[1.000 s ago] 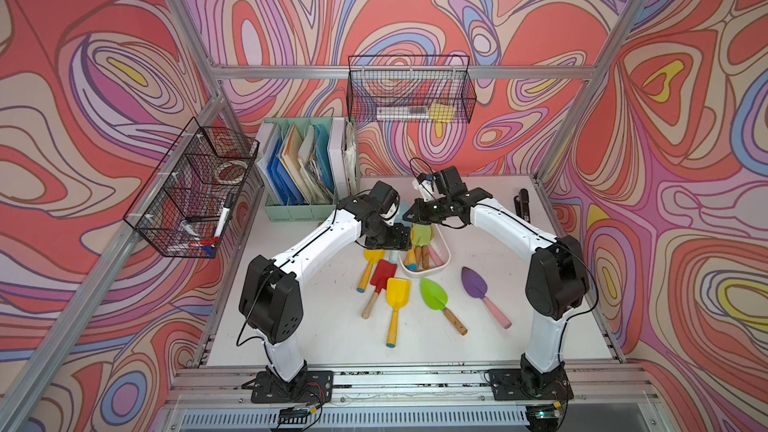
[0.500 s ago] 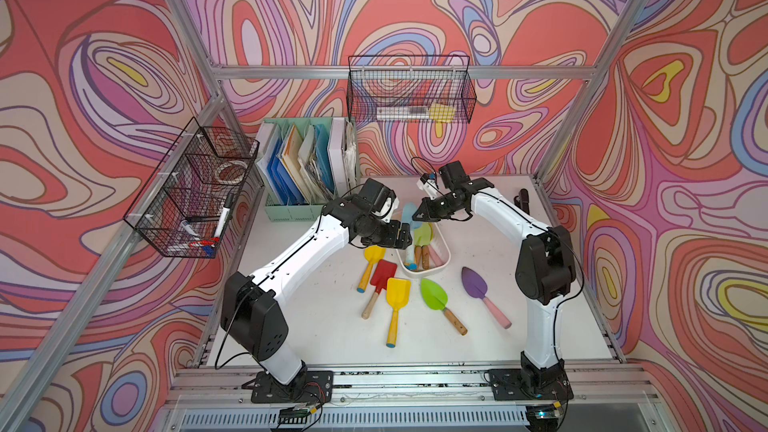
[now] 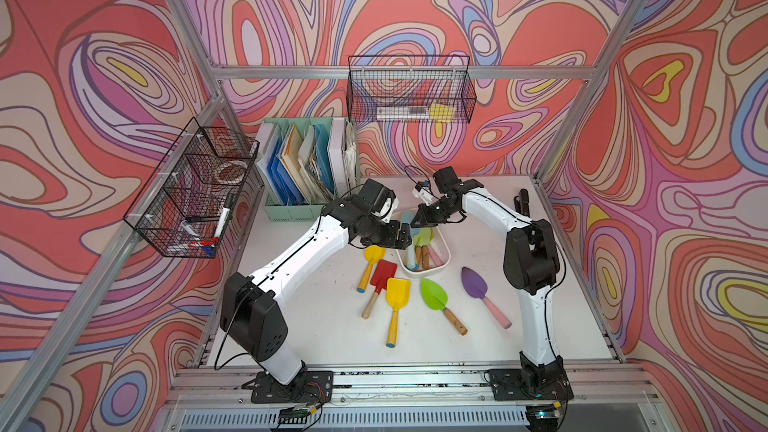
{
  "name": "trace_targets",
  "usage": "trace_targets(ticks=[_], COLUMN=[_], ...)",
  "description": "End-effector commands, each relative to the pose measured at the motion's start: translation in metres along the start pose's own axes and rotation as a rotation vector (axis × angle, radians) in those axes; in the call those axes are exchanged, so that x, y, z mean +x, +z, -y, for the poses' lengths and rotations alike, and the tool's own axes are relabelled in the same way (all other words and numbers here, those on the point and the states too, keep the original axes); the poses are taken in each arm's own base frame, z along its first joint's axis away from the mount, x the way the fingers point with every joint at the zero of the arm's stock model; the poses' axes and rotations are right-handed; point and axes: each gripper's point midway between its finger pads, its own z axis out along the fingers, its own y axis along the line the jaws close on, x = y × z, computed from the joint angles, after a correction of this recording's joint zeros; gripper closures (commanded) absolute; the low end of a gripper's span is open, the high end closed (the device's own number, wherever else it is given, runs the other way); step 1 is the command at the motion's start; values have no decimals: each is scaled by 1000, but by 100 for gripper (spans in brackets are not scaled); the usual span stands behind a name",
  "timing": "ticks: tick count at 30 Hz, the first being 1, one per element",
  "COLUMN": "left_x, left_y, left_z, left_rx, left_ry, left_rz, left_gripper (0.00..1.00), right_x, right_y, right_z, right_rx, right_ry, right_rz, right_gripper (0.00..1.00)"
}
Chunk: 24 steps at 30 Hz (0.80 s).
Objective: Put the shovel into the storage box
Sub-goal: Place the shovel in the storage box.
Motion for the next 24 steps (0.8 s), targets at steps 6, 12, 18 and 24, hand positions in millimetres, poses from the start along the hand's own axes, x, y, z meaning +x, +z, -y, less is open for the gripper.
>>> trace_targets(ticks=[6,12,18,24], left_x=[1,1,2,1], left_y=[-7,-6,-4,-4], left_z=[0,-1,-2,-3], left_rx=[-11,-17,-19,-23], left_ry=[33,36,37,35], left_rz=[16,13,6,6], left_gripper=[11,11,11,11], right_x=[-5,-5,-4,0], right_y=[9,17,25,30], right_z=[7,13,18,21], right_rx=[-8,-4,-5,-7], right_ry=[-4,-8,-26,-37], right_rz=[-8,-30,-67,-96], right_gripper=[100,100,100,100])
